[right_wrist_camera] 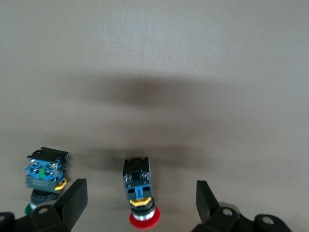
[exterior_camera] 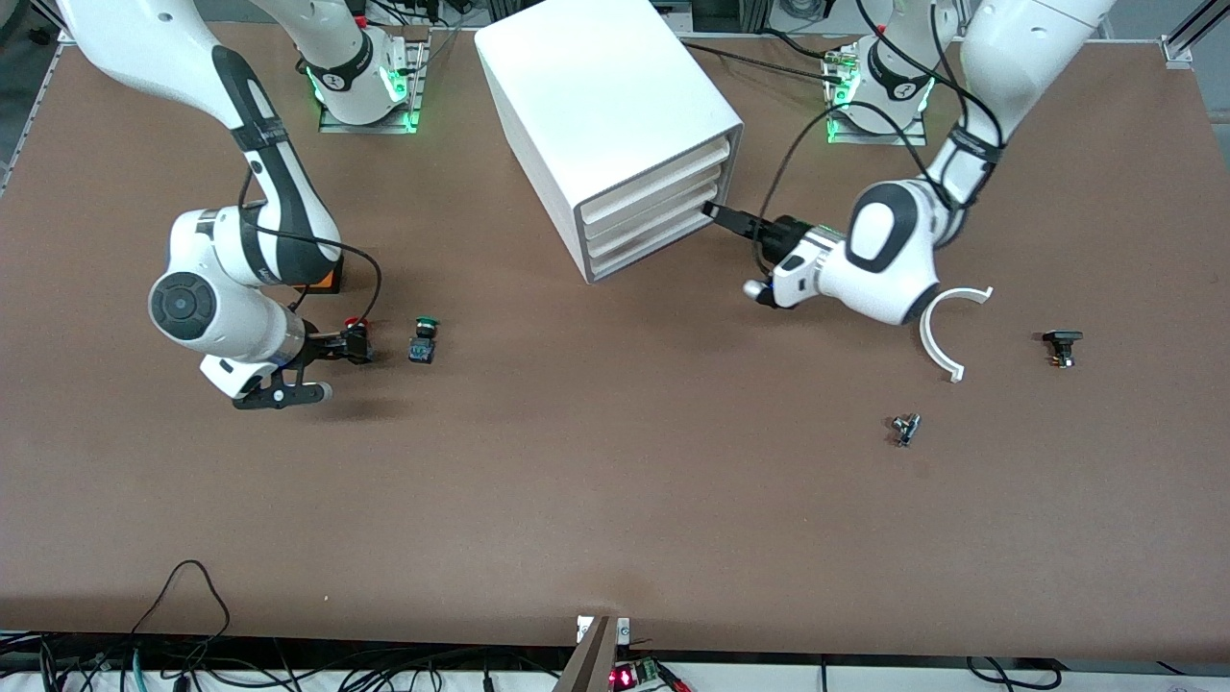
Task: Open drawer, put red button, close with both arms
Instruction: 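Grasp the red button and drawer handle with the right and left grippers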
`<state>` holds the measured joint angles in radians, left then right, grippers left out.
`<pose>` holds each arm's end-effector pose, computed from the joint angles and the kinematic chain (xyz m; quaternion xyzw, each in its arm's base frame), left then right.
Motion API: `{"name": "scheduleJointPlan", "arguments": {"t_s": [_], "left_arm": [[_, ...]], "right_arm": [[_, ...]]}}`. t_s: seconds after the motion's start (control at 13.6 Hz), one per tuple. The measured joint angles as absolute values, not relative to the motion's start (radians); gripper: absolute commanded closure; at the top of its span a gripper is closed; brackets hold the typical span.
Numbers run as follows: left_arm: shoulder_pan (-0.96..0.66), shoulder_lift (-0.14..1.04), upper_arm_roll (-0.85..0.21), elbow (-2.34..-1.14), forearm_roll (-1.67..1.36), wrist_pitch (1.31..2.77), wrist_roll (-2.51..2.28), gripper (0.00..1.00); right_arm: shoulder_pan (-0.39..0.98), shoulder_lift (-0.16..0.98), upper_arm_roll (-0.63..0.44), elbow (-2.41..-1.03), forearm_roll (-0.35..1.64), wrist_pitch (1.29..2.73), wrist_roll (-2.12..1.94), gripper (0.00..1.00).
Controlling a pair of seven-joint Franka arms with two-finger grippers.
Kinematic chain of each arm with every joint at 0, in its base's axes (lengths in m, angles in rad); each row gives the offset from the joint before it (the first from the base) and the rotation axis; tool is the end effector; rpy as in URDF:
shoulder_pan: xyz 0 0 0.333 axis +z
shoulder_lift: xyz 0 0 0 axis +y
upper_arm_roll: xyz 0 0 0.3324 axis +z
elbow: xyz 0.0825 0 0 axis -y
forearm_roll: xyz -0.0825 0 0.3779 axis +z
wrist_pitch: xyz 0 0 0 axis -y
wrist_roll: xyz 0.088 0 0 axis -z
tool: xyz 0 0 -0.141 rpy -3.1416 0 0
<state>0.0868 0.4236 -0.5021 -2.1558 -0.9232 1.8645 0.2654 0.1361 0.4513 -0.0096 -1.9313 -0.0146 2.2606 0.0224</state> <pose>0.4245 -0.2867 0.2285 0.8376 -0.0353 -0.3422 0.4244 0.6045 0.0763 0.2281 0.9965 0.0573 -0.0602 0.0120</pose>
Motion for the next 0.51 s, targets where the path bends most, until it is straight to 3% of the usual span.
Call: {"name": "scheduleJointPlan", "arguments": {"t_s": [0.15, 0.22, 0.29, 0.44, 0.51], "left_arm": [[0.064, 0.423, -0.563, -2.182, -0.967, 1.956, 0.265, 0.00], [0.053, 0.423, -0.580, -2.189, -0.972, 1.990, 0.265, 0.06], [0.043, 0.423, -0.586, -2.195, -0.972, 2.010, 0.265, 0.24], [0.041, 0.424, -0.586, -2.198, -0.974, 2.019, 0.265, 0.94], [0.041, 0.424, -0.586, -2.199, -0.974, 2.019, 0.265, 1.00]], "right_arm": [[0.136, 0.478, -0.001, -1.946, -0.015, 2.297, 0.022, 0.00], [0.136, 0.489, 0.001, -1.947, -0.015, 2.302, 0.022, 0.00], [0.136, 0.498, 0.002, -1.948, -0.015, 2.303, 0.022, 0.00], [0.136, 0.511, 0.002, -1.957, -0.015, 2.313, 0.022, 0.00], [0.136, 0.514, 0.002, -1.970, -0.015, 2.337, 0.022, 0.00]]}}
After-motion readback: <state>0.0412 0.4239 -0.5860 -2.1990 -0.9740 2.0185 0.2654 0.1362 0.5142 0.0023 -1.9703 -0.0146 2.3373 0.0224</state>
